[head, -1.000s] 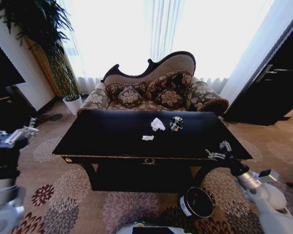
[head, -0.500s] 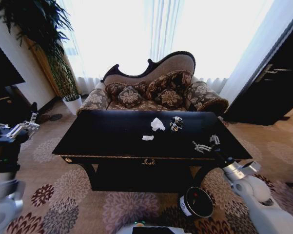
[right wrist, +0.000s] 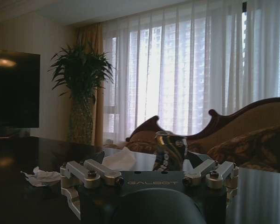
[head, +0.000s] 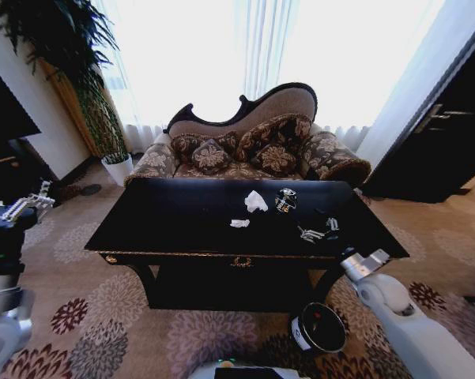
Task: Move to the front of the table and place the trash on the table into the trash bin.
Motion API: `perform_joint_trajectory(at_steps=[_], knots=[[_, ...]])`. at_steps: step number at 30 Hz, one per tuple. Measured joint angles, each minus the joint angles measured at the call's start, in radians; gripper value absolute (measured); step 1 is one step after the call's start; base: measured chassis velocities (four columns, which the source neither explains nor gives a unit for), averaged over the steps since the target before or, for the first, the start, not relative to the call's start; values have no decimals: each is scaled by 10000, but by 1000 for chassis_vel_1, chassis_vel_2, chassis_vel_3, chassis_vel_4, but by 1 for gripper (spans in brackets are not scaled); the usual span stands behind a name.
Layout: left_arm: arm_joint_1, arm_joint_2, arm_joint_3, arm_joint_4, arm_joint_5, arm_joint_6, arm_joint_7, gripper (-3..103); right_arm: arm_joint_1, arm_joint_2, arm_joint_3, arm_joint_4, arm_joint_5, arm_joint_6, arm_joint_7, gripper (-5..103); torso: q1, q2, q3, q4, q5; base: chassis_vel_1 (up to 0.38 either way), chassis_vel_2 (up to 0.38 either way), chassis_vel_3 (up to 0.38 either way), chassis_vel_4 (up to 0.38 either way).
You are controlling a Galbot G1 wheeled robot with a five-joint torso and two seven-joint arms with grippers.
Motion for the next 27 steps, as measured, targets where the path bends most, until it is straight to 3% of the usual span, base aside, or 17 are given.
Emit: perform_joint_trajectory(at_steps=[8,27], knots=[[-128,-54,245,425,388,41,-69,100,1903,-188,-1385,-653,-108,-193,213,97,2,-1,1,1,-1,0,0,0,0],[-126,14,697,565,1178,42,-91,100,3605,-222,-2376,-2735,-347,-212,159,99,0,0,-1,0,-3,0,0,0,0]])
